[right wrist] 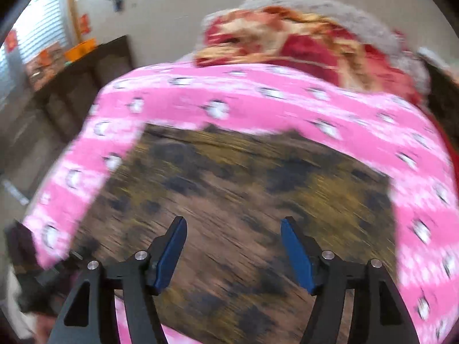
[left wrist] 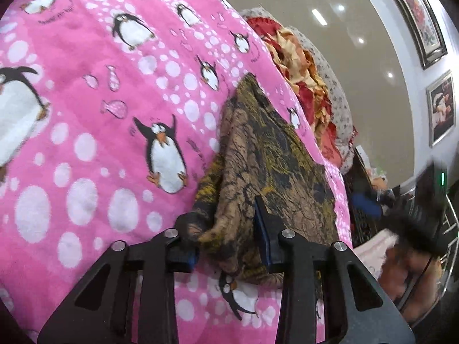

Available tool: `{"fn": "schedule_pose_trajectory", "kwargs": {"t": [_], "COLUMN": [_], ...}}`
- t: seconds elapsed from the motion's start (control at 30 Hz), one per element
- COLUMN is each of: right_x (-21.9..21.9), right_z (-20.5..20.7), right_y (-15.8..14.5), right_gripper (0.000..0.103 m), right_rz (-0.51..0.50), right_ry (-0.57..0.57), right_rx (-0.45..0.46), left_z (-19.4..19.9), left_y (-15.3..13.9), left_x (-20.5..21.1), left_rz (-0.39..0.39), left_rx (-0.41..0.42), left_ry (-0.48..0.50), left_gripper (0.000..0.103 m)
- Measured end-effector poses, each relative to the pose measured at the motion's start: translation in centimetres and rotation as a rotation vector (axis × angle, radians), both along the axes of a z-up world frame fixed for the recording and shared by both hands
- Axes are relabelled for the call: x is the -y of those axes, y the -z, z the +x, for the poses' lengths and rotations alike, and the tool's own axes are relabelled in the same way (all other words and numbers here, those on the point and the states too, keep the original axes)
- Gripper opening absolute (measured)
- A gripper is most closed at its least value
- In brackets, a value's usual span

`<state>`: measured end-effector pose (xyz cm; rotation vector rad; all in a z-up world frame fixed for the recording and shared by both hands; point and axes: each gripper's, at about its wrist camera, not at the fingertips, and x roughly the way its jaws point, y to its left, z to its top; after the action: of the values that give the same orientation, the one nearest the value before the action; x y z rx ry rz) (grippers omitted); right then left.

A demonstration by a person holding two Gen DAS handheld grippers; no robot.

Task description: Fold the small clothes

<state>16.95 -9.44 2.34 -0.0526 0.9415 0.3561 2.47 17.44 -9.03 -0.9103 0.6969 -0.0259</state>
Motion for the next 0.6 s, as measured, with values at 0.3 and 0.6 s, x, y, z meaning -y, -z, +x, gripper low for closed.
{"fn": "schedule_pose_trajectory", "kwargs": {"t": [0.3, 0.6], "right_x": [-10.7, -17.2], "right_z": [10.1, 13.7], "right_y": [0.5, 2.9], "right_gripper": [0.066, 0.066], "right_rz": [0.095, -0.078], "right_ry": [-0.198, -0.285], "right_rx": [-0.221, -0.373], "left_z": [0.4, 1.5], "left_y": [-6.2, -8.2], "left_x": [4.9, 8.0], "left_rz": [0.332, 0.373], "left_rx": [0.155, 0.241], "left_ry": [0.094, 0.198], "left_gripper": [0.008, 0.007]}}
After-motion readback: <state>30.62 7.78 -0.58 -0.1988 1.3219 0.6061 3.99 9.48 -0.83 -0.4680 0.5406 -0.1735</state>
